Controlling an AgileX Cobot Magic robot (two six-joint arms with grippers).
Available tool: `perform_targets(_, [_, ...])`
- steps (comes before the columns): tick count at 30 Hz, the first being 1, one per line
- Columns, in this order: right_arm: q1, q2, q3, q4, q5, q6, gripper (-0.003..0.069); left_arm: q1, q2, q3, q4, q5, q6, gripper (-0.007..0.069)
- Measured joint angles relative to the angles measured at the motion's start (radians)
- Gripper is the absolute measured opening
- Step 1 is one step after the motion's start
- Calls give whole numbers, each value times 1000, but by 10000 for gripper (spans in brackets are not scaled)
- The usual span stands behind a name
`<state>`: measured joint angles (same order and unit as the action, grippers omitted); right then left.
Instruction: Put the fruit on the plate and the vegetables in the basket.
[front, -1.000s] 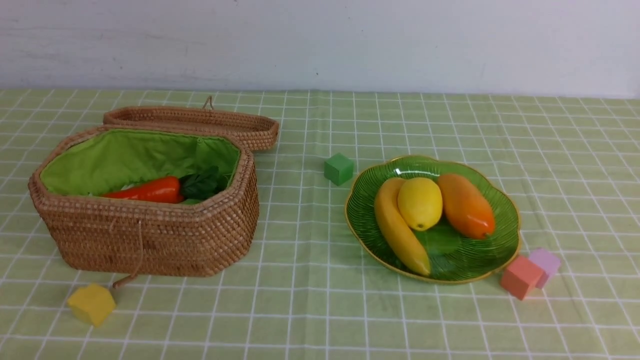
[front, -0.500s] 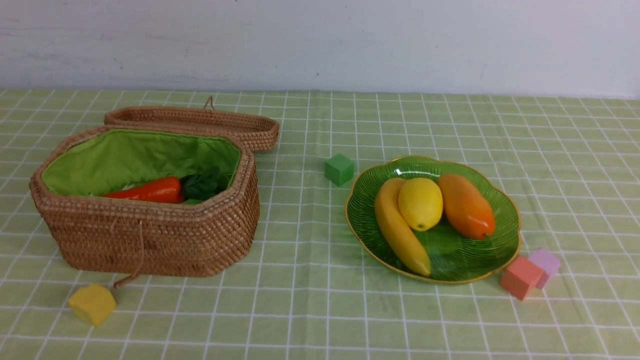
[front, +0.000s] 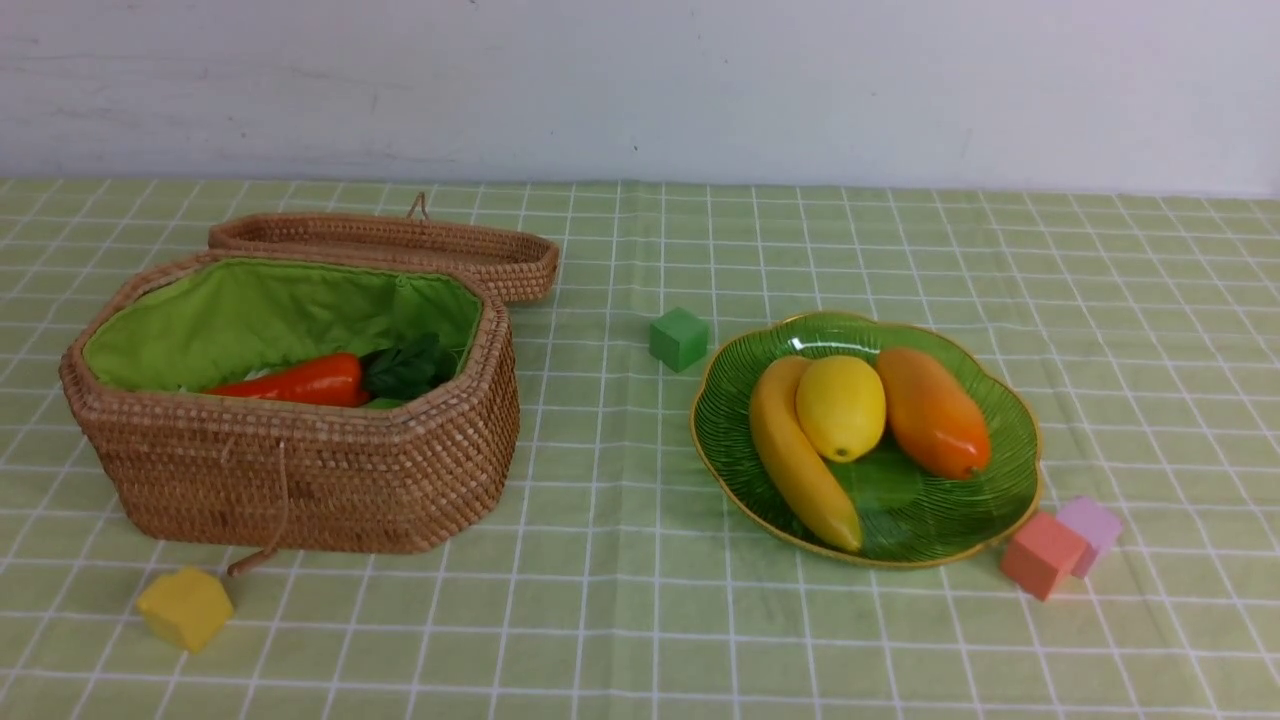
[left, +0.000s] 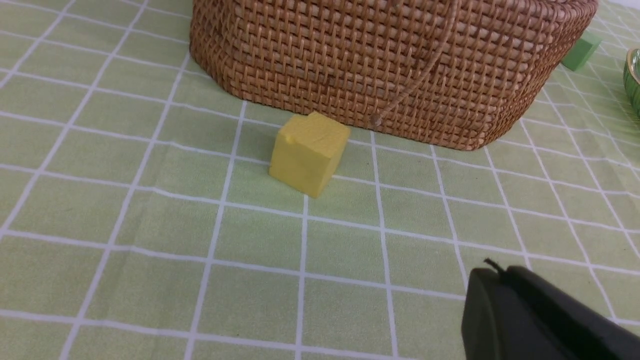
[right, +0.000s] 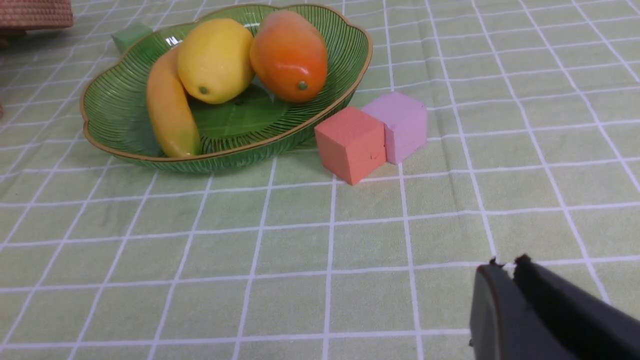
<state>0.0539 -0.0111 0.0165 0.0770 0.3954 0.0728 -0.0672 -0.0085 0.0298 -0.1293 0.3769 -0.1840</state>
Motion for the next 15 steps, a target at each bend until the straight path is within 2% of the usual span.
perform_targets(15, [0,0,0,0,0,0,73,0,0,0,0,0,0,-13])
